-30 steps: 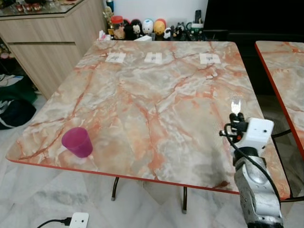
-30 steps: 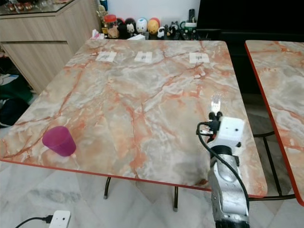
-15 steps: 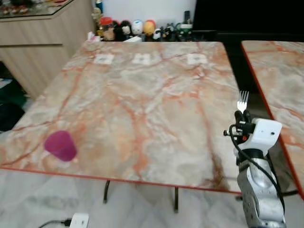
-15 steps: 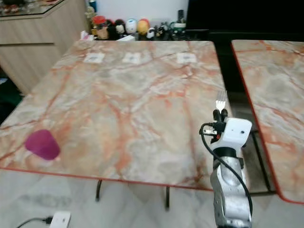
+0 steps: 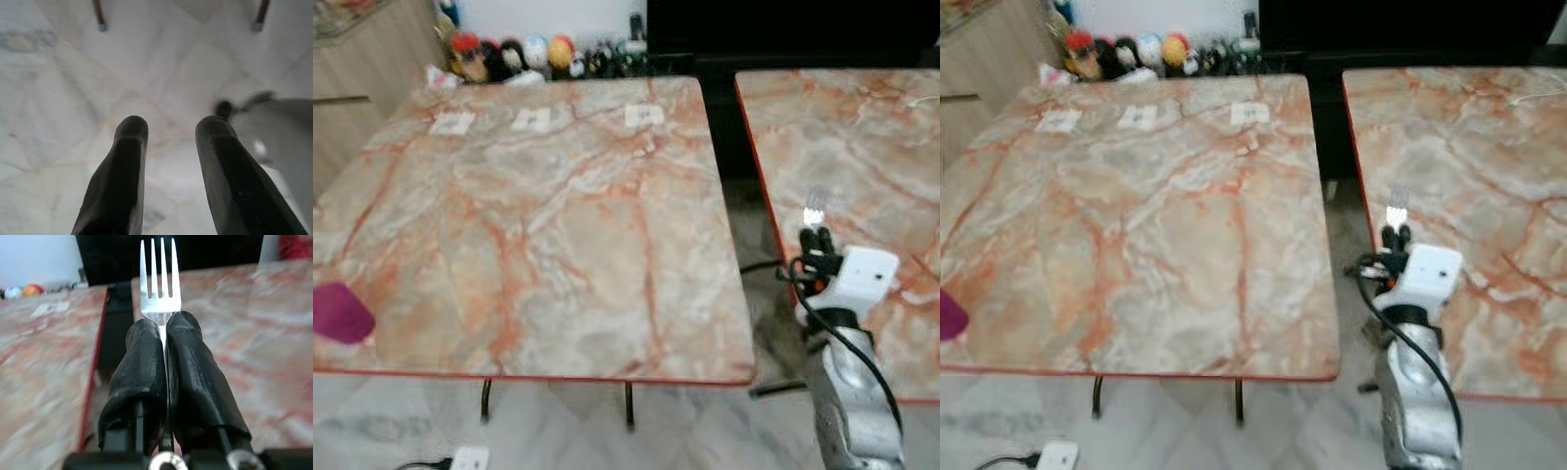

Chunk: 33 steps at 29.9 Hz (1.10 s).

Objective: Setting the table

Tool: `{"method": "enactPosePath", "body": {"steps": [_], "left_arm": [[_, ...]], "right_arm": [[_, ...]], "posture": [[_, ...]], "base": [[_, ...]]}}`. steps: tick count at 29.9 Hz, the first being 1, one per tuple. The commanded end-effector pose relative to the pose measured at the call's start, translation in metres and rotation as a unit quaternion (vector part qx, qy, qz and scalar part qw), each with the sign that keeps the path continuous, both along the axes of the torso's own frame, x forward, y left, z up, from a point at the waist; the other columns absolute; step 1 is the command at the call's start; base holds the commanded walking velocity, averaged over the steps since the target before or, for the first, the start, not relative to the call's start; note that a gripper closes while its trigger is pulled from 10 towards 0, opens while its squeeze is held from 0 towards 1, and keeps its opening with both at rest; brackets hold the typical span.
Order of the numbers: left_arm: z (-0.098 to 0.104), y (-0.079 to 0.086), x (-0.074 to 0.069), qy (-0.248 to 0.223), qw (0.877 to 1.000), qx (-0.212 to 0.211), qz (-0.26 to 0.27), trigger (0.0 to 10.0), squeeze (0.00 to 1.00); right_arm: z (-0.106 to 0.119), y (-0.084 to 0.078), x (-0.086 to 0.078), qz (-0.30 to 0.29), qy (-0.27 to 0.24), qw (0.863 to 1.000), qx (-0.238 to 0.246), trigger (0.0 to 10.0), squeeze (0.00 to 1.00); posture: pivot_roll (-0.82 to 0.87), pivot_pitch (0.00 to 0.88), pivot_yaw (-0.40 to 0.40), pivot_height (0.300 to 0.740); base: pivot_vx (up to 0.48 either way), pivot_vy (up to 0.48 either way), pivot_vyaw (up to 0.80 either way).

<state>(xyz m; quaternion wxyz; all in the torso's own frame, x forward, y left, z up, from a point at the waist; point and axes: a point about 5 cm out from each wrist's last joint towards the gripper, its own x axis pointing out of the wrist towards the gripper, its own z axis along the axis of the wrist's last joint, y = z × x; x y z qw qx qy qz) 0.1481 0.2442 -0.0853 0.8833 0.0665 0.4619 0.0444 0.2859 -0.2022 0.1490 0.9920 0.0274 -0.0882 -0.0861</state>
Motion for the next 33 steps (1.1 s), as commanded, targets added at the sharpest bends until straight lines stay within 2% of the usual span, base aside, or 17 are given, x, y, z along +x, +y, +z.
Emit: {"method": "enactPosePath", "body": {"steps": [1, 21, 27, 33], "left_arm": [[-0.002, 0.006, -0.008, 0.018, 1.0, 0.009, -0.002, 10.0, 0.0], [-0.003, -0.002, -0.004, 0.017, 1.0, 0.008, -0.01, 10.0, 0.0], [-0.002, 0.0, -0.004, 0.016, 1.0, 0.009, -0.009, 10.0, 0.0], [-0.002, 0.003, -0.007, 0.018, 1.0, 0.011, -0.007, 10.0, 0.0]], "right_arm": [[0.003, 0.007, 0.0, 0.011, -0.007, 1.0, 0.002, 10.0, 0.0], [0.011, 0.001, 0.001, -0.005, -0.028, 1.0, -0.008, 10.0, 0.0], [0.022, -0.007, -0.001, -0.022, -0.051, 0.998, -0.02, 10.0, 0.0], [0.05, -0.022, -0.008, -0.061, -0.107, 0.991, -0.046, 10.0, 0.0]], "posture": [[-0.1, 0.094, 0.053, 0.74], [-0.11, 0.098, 0.06, 0.74], [-0.11, 0.101, 0.06, 0.74], [-0.12, 0.098, 0.059, 0.74]], "base": [[0.0, -0.428, 0.0], [0.0, -0.43, 0.0], [0.0, -0.431, 0.0], [0.0, -0.43, 0.0]]}}
